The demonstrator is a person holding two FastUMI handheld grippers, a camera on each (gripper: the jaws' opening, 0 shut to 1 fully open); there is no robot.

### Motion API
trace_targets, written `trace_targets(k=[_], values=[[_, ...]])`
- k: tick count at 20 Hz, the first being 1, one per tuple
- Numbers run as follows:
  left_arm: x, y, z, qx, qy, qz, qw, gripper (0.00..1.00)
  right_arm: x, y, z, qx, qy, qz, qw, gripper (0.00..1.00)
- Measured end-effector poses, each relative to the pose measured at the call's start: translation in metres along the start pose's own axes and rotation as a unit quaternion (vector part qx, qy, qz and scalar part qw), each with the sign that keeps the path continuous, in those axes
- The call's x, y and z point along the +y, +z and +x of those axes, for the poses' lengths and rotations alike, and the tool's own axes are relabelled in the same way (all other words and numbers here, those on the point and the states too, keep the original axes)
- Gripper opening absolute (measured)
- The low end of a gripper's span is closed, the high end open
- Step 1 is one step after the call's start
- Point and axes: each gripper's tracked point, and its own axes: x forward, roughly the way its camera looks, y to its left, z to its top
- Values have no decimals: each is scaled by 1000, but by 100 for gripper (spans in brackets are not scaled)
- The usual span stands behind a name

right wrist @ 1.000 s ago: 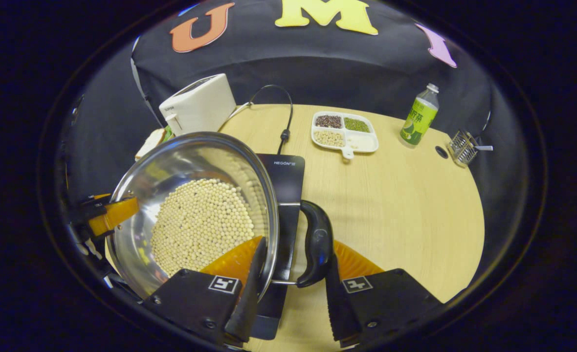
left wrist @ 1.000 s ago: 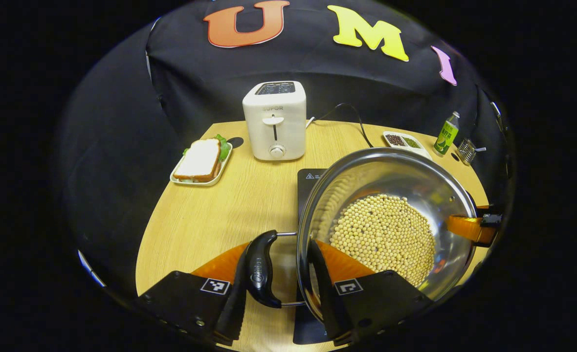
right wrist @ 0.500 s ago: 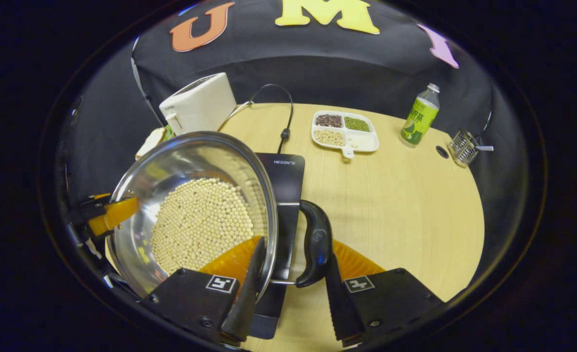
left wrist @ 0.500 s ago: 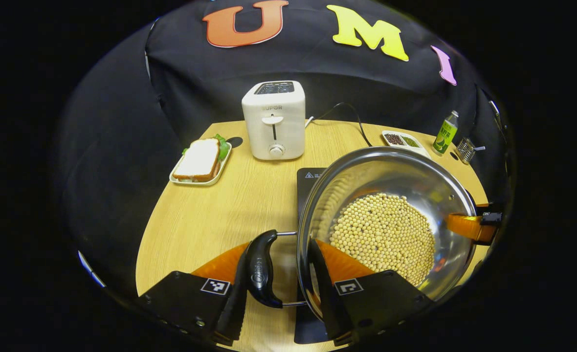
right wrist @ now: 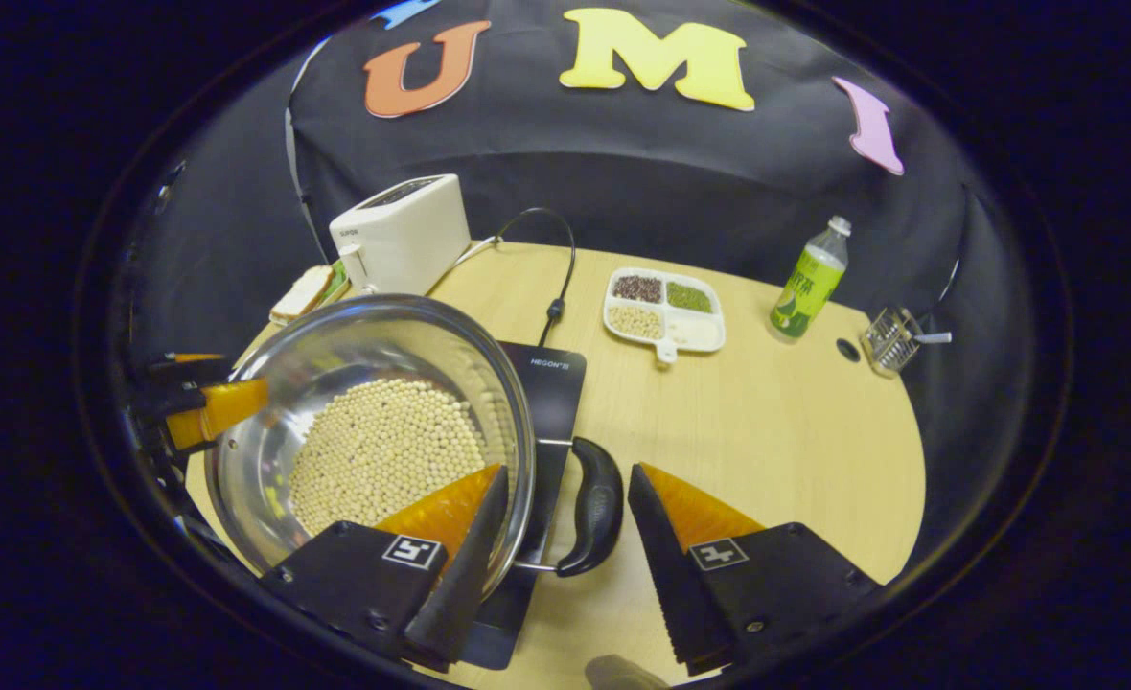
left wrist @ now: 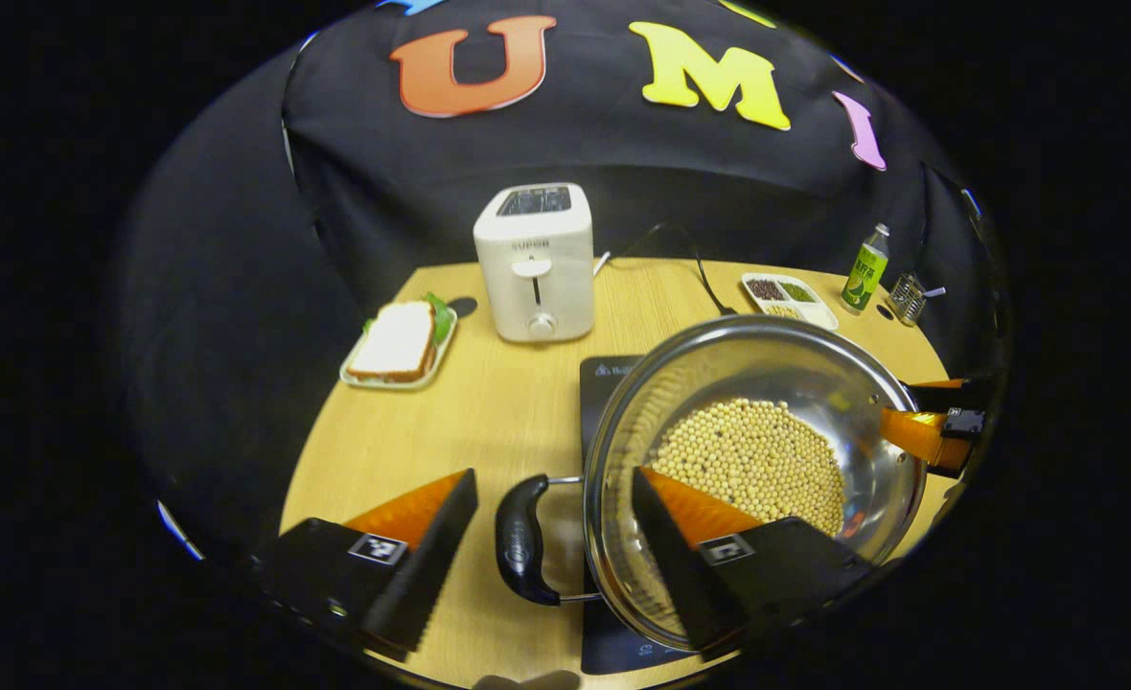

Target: First push the handle of the pot to place it horizontally, then grasp the pot with both hands and set it on the induction cooktop.

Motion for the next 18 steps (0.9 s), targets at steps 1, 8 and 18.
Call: trace_targets(k=[1,8,18], values=[[-1,13,-6,-22,3,14,1000,97,-1,4,-2,-7,1,-5,1000,82],[-18,32,-19,-49,-4,4,999,97,-7,20,-16,-49,-2,-31,998,81],[-26,47,-42,-80,9,14,997,96,-21,44,-49,-97,-11,-55,994,83]])
